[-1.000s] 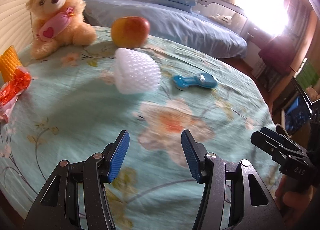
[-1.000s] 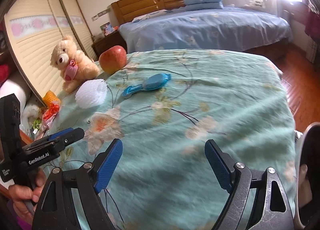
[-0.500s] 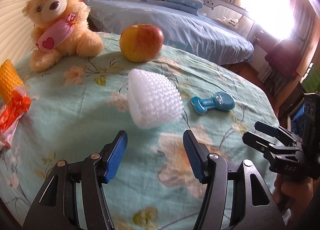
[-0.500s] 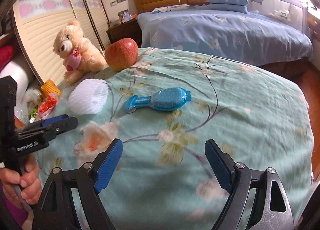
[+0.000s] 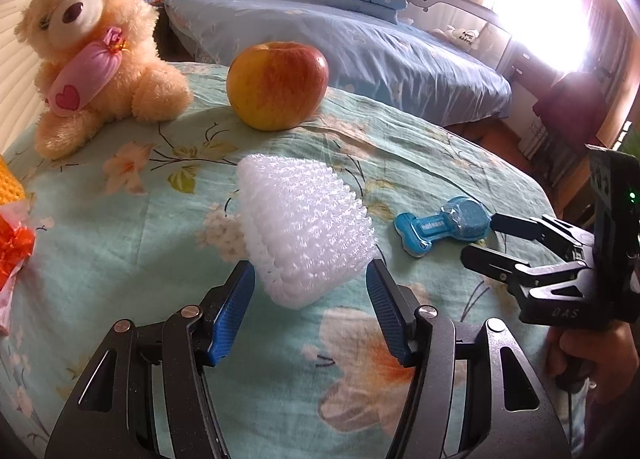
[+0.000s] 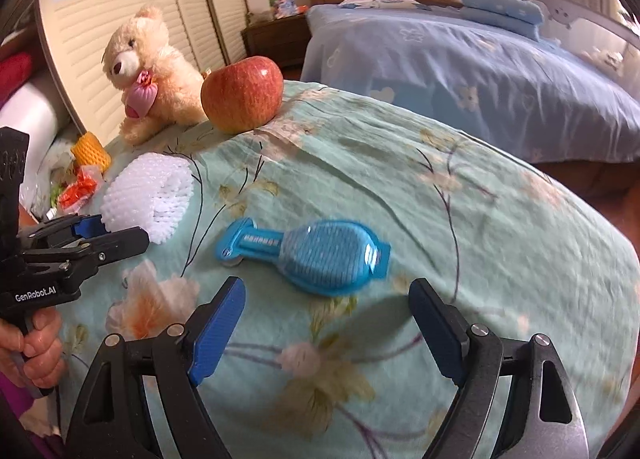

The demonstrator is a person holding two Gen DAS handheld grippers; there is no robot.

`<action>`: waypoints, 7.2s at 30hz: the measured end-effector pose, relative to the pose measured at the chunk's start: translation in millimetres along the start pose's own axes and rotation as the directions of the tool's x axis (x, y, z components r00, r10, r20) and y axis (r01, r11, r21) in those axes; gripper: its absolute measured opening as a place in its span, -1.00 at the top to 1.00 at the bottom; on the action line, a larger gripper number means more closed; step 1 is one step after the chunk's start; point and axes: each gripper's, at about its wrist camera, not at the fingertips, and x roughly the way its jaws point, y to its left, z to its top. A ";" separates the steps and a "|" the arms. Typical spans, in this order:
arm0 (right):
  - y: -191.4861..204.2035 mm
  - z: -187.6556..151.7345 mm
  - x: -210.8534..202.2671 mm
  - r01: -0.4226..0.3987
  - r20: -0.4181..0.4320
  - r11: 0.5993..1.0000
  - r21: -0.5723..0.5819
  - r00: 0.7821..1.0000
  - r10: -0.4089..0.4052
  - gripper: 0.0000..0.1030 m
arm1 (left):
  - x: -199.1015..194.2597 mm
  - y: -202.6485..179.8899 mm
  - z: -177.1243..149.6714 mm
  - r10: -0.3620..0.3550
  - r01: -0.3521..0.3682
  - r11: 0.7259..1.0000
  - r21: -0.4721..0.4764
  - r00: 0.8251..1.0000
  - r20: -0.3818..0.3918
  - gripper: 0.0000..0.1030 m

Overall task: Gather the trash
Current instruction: 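Grasp the blue plastic brush with the right tool while the left tool grasps the white foam net, then carry the blue brush and white foam net over the bin with both tools, then open both tools to drop the brush and foam net into the bin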

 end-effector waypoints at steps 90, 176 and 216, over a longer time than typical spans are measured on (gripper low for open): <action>-45.5 -223.9 -218.5 0.160 0.157 0.772 0.615 0.935 -0.319 -0.15 | -70.7 -215.7 -112.0 -0.309 0.339 0.849 0.406 0.941 -0.139 0.53; -127.3 -280.9 -260.8 0.320 0.037 0.572 0.755 0.851 -0.525 -0.16 | -54.1 -345.0 -125.2 -0.361 0.420 0.714 0.560 0.906 -0.219 0.53; -162.6 -278.9 -253.4 0.302 0.010 0.541 0.785 0.867 -0.498 -0.22 | -33.5 -368.5 -117.5 -0.362 0.442 0.701 0.559 0.897 -0.255 0.17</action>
